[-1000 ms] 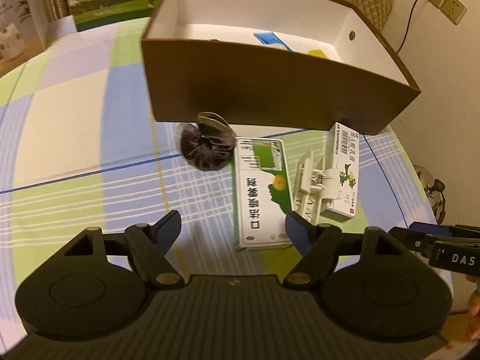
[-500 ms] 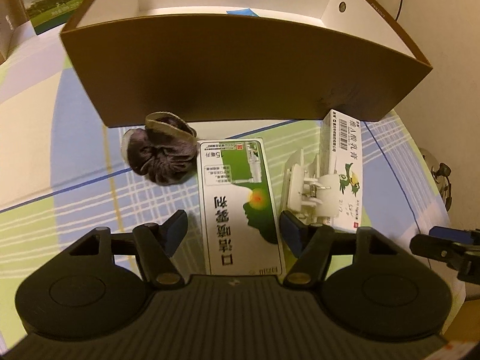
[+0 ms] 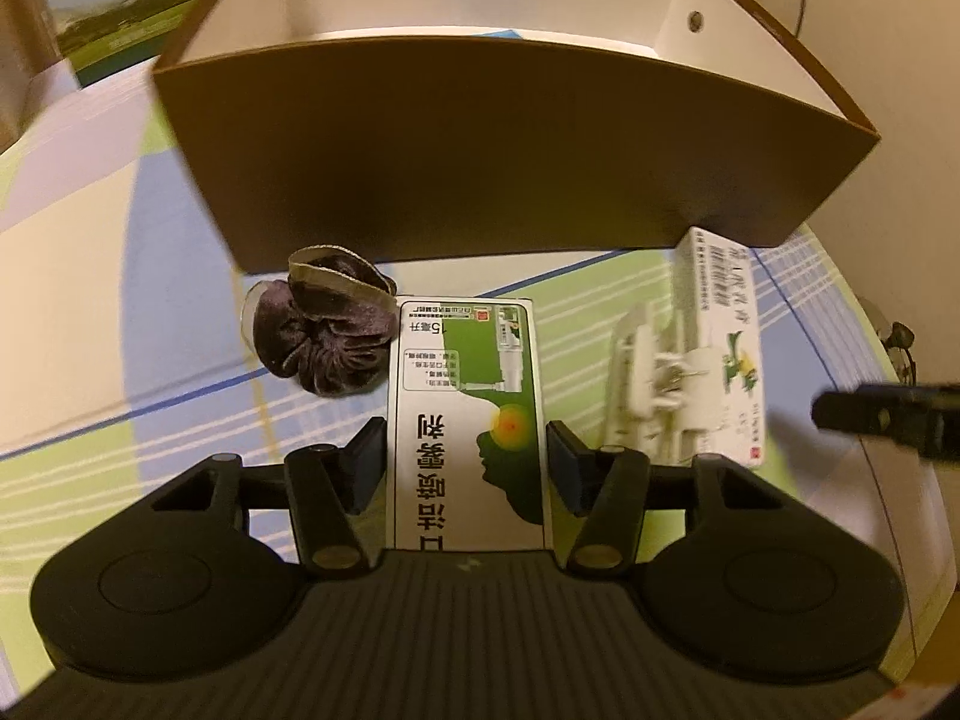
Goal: Organize objects
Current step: 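Grasp the white-green medicine box with the left gripper while the right grasps the white cream box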
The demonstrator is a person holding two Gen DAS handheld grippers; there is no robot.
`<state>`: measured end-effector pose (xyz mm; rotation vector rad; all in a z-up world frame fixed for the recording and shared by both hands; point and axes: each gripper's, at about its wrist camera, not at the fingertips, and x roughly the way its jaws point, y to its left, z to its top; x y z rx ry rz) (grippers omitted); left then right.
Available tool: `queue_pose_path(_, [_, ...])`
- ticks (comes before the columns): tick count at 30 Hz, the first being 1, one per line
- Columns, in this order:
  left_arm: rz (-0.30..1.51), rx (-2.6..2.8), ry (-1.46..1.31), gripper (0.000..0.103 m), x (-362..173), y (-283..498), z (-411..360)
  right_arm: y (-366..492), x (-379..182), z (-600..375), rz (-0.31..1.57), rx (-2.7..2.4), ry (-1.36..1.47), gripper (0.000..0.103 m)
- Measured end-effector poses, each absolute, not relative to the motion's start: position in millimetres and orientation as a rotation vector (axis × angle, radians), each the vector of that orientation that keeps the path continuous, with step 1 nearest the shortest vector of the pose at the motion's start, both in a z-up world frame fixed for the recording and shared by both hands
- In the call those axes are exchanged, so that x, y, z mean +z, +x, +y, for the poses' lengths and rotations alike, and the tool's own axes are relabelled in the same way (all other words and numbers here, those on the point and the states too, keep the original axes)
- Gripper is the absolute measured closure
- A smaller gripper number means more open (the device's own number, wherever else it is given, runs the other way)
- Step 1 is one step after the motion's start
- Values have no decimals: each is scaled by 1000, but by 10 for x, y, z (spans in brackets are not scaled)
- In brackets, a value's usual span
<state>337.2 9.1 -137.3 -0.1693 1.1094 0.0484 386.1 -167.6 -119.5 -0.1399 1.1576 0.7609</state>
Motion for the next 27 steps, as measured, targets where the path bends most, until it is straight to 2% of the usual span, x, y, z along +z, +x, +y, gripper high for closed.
queue_pose_path(15, [1109, 111, -225, 51, -1394, 3203, 466, 4151, -1487, -1054, 1141, 704, -85, 51])
queue_pose_path(18, [1109, 113, -225, 51, -1381, 3198, 433, 4157, -1532, -1014, 1148, 720, -95, 58])
queue_pose_path(27, [1114, 110, -229, 51, -1376, 3175, 401, 3971, -1479, -1204, 1127, 830, -257, 65])
